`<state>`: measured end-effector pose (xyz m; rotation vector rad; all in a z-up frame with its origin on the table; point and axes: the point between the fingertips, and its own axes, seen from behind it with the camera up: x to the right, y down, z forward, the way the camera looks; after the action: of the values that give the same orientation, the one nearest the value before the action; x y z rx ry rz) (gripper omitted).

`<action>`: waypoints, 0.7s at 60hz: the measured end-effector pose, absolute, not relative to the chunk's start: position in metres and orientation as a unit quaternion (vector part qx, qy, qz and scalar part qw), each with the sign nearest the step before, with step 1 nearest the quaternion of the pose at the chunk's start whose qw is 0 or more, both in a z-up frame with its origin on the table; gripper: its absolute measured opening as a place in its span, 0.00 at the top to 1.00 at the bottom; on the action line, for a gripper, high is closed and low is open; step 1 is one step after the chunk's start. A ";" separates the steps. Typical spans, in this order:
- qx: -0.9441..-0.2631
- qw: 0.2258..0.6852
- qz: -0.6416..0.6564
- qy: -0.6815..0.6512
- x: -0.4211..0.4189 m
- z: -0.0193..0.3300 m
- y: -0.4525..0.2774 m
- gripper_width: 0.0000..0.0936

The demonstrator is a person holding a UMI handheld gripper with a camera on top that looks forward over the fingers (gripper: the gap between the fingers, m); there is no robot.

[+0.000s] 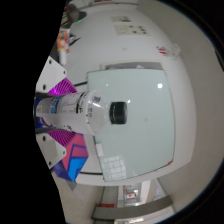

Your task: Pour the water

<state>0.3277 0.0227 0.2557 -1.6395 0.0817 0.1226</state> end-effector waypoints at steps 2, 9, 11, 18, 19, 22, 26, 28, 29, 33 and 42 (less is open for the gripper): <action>-0.744 0.667 0.032 0.035 0.338 0.235 0.024 0.59; -0.783 0.621 -0.015 0.028 0.367 0.164 0.027 0.59; -0.793 0.609 -0.024 0.024 0.370 0.146 0.027 0.59; -0.809 0.587 -0.035 0.032 0.388 0.096 0.025 0.59; -0.811 0.583 -0.035 0.034 0.393 0.091 0.028 0.59; -0.815 0.576 -0.041 0.041 0.399 0.072 0.027 0.59; -0.814 0.577 -0.048 0.040 0.404 0.061 0.029 0.59; -0.813 0.579 -0.049 0.041 0.404 0.060 0.024 0.58; -0.811 0.582 -0.049 0.042 0.404 0.061 0.024 0.58; -0.810 0.582 -0.052 0.046 0.405 0.061 0.022 0.51; -0.828 0.555 -0.054 0.051 0.404 0.052 0.016 0.14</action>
<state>0.4038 0.0164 0.0517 -1.9563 0.1210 -0.1275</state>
